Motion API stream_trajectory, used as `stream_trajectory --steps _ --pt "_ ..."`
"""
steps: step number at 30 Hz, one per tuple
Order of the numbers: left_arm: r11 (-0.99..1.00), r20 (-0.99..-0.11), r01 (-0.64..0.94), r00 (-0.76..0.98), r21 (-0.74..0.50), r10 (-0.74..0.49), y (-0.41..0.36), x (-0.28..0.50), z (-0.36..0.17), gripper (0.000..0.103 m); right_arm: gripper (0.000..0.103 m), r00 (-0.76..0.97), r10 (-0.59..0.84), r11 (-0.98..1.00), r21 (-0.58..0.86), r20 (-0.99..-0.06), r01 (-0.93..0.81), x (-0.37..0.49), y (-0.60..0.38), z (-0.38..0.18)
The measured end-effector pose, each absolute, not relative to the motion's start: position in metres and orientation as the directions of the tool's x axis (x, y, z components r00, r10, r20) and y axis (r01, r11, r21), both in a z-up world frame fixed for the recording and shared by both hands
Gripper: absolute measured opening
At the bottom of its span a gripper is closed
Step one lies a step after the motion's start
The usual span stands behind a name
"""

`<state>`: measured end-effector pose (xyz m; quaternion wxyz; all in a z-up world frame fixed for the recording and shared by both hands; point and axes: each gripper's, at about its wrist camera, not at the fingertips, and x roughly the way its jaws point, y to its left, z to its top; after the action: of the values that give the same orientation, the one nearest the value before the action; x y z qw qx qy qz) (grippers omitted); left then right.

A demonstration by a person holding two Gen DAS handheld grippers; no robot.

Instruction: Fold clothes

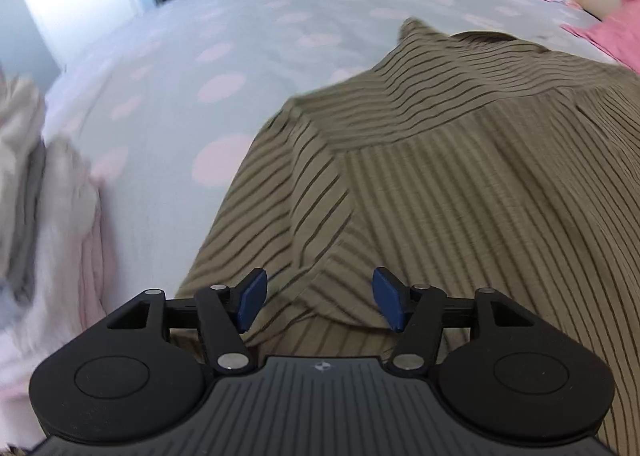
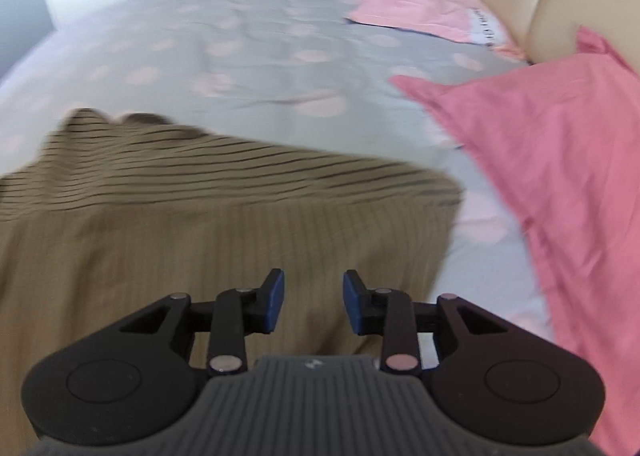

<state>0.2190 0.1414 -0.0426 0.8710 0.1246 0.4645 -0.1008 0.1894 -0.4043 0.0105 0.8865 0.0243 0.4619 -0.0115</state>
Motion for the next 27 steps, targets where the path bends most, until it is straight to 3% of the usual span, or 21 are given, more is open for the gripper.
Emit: stream_trajectory --steps 1,4,7,14,22,27 --pt "0.949 -0.834 0.296 0.547 0.112 -0.073 0.143 0.22 -0.044 0.052 0.041 0.573 0.024 0.998 0.051 -0.819 0.03 0.179 -0.398 0.013" --pt "0.956 -0.827 0.277 0.557 0.097 -0.077 0.147 0.222 -0.035 0.017 0.046 0.59 0.044 0.998 0.068 -0.807 0.018 0.146 -0.387 0.016" --pt "0.968 -0.814 0.23 0.578 0.097 -0.056 0.149 0.224 -0.017 0.003 0.047 0.585 0.029 0.997 0.064 -0.81 0.038 0.122 -0.387 0.012" --pt "0.967 -0.754 0.087 0.644 0.241 0.13 0.167 0.249 0.037 0.002 0.047 0.568 0.005 0.984 0.105 -0.823 0.145 0.114 -0.42 0.006" --pt "0.917 -0.772 0.062 0.564 0.395 0.294 0.177 0.29 0.02 0.001 0.047 0.548 0.01 0.977 0.125 -0.836 0.173 0.122 -0.44 -0.006" --pt "0.873 -0.767 0.059 0.507 0.485 0.392 0.182 0.314 0.008 0.011 0.047 0.543 -0.004 0.976 0.114 -0.84 0.185 0.121 -0.449 -0.007"
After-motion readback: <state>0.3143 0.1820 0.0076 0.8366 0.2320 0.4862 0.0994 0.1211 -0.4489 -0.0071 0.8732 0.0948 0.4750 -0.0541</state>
